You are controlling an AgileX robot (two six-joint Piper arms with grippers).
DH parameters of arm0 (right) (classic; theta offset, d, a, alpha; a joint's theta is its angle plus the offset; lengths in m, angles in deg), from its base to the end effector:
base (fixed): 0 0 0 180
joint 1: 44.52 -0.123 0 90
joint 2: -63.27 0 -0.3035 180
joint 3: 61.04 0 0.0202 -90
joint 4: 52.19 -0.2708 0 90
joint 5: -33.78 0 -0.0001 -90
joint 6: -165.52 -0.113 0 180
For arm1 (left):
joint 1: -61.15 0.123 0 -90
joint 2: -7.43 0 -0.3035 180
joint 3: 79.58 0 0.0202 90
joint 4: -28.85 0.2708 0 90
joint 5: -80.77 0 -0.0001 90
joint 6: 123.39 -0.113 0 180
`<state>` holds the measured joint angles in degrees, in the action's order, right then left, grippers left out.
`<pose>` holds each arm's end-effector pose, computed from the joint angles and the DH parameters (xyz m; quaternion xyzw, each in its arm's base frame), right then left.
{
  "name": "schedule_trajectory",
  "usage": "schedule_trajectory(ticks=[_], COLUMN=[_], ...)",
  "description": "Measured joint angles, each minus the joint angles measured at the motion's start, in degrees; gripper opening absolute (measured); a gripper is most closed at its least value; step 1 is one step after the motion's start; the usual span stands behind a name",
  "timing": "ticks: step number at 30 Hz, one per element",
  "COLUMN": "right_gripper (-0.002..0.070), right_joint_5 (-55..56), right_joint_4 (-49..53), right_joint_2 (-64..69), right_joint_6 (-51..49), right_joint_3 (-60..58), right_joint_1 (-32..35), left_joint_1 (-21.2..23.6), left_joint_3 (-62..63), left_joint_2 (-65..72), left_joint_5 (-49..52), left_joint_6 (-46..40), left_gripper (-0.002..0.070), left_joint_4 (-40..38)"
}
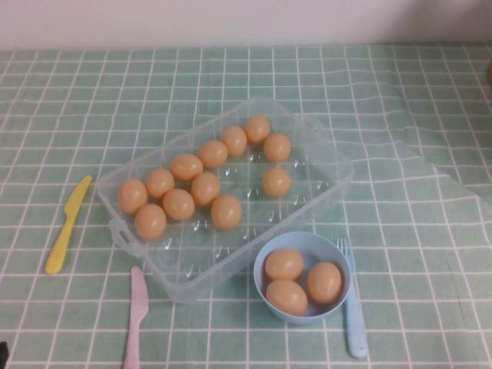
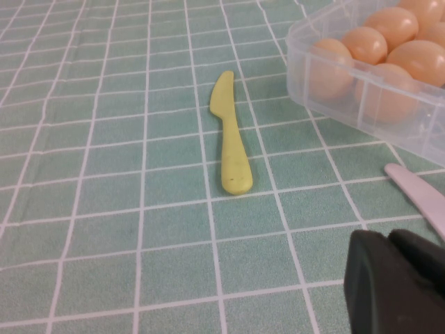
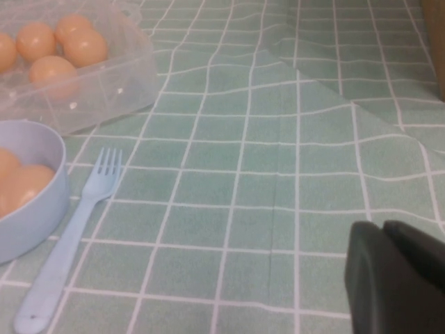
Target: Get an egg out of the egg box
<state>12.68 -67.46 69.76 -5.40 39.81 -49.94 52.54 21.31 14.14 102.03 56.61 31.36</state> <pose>0.0736 0.0178 0.1668 -0.0300 0.7980 0.0934 0.5946 0.0746 -0.0095 0.1651 0.0720 0.8009 -0.0261 0.5938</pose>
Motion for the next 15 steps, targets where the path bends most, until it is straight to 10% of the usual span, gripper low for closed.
schedule_trajectory(ticks=[15], right_gripper=[-0.0018], right_joint_5=[9.01], right_joint_4=[-23.37], right_joint_2=[0.00], right_joint_6=[0.00], right_joint_3=[0.00], right_joint_1=[0.00], left_joint_1=[0.00], left_joint_3=[0.00], left_joint_2=[0.00], left_joint_5=[0.00], left_joint_6=[0.00], left_gripper=[-0.0004], left_joint_4=[0.00])
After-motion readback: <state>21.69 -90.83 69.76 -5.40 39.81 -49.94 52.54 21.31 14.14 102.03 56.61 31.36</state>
